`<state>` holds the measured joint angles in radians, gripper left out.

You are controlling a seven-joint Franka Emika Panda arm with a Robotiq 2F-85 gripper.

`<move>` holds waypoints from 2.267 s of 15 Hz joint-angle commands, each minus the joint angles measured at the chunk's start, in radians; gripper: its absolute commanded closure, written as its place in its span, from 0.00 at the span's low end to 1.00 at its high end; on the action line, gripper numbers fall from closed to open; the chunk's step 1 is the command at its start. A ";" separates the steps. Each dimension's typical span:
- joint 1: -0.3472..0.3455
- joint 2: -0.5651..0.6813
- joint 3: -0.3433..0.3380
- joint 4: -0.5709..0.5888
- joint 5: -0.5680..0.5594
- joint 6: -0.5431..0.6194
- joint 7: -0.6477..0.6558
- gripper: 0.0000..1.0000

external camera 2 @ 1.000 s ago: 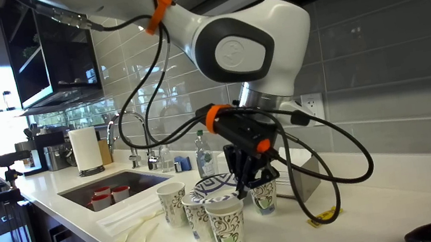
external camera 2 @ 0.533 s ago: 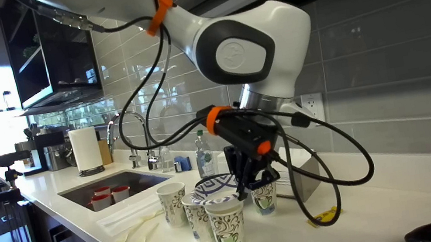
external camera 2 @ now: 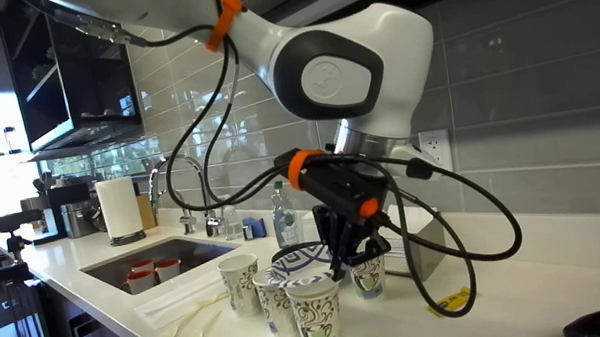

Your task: Put the bowl on top of the coffee cup on the front right.

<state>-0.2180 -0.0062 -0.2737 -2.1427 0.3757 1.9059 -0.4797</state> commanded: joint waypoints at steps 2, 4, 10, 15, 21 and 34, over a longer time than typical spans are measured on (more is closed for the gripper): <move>-0.011 0.003 0.009 -0.006 0.006 0.023 -0.022 0.99; -0.011 0.004 0.009 -0.004 0.010 0.020 -0.026 0.99; -0.013 0.004 0.008 -0.003 0.012 0.004 -0.036 0.45; -0.011 0.002 0.009 -0.005 0.008 0.006 -0.046 0.15; -0.010 0.000 0.010 -0.008 0.007 0.006 -0.067 0.71; -0.012 -0.007 0.008 -0.009 0.018 -0.011 -0.111 0.99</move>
<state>-0.2181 -0.0030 -0.2737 -2.1443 0.3756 1.9091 -0.5644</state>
